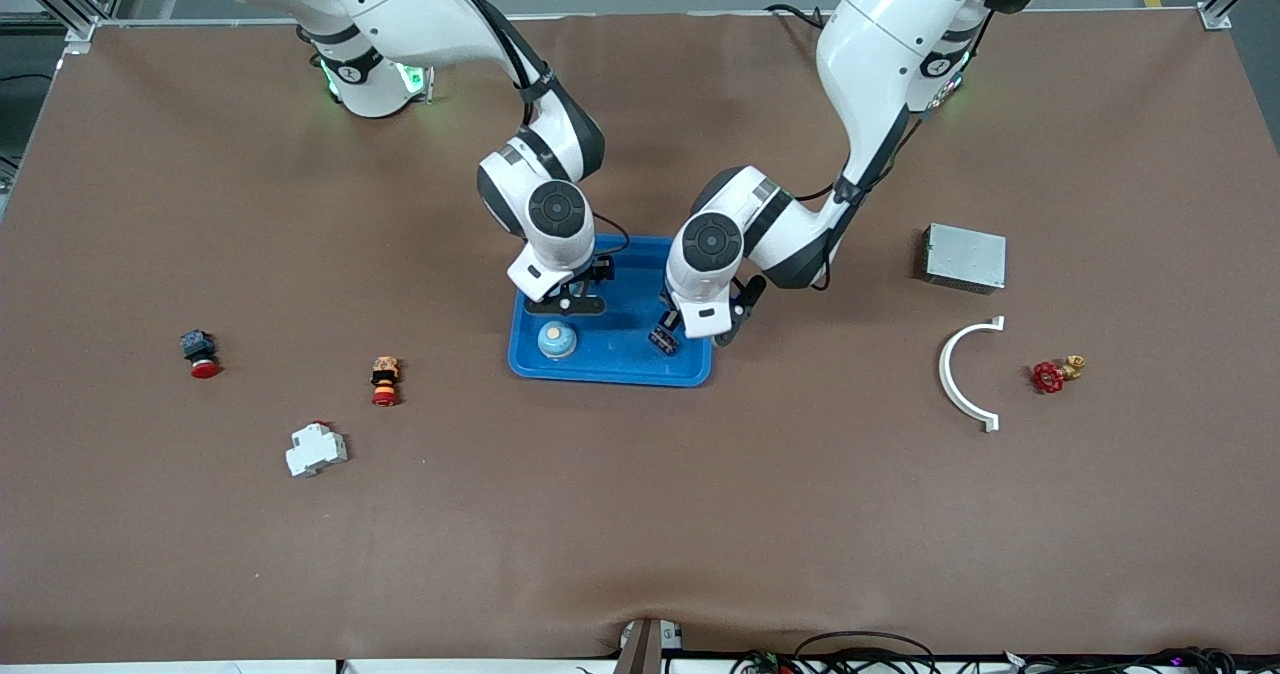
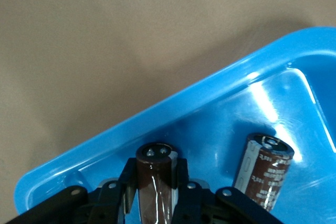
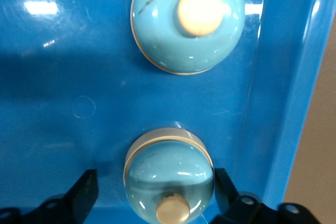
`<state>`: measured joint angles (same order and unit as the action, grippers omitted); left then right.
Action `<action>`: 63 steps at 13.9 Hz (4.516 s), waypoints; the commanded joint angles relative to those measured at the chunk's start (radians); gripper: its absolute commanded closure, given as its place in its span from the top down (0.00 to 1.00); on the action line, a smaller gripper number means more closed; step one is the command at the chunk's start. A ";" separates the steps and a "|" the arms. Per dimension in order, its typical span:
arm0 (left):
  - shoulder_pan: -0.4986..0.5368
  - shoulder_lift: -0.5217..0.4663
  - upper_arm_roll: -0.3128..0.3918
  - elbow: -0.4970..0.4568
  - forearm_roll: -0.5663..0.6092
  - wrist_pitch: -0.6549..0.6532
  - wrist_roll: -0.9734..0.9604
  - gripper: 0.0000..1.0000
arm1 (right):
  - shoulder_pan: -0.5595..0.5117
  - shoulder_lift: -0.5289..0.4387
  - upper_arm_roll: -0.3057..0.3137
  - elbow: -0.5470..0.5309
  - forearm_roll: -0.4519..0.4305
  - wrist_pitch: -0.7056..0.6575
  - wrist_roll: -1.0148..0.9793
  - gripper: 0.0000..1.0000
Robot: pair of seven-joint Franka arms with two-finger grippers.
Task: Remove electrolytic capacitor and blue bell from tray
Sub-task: 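Grasp the brown capacitor with the left gripper while the right gripper grasps a bell, then carry the capacitor toward the white arc while the right gripper carries the bell, then set the capacitor inside the white arc while the right gripper lowers the bell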
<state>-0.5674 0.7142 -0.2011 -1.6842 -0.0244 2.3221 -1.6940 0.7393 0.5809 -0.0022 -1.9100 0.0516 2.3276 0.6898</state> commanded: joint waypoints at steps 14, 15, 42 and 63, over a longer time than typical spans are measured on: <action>0.196 -0.375 0.017 -0.150 0.034 -0.179 0.013 0.00 | -0.161 -0.257 -0.018 0.152 -0.006 -0.482 -0.227 0.00; 0.228 -0.393 0.017 -0.182 0.040 -0.179 0.039 0.00 | -0.216 -0.269 -0.018 0.166 -0.007 -0.511 -0.316 0.00; 0.751 -0.219 0.020 -0.213 0.308 -0.029 0.692 0.00 | -0.808 -0.133 -0.025 -0.040 -0.159 -0.126 -1.243 0.00; 0.774 -0.272 -0.033 -0.213 0.348 -0.062 0.680 1.00 | -0.841 -0.082 -0.016 -0.083 -0.138 -0.028 -1.244 1.00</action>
<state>0.2103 0.4915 -0.2059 -1.8849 0.2976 2.3037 -1.0060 -0.0709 0.5329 -0.0432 -1.9956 -0.0988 2.3427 -0.5542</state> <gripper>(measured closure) 0.000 0.013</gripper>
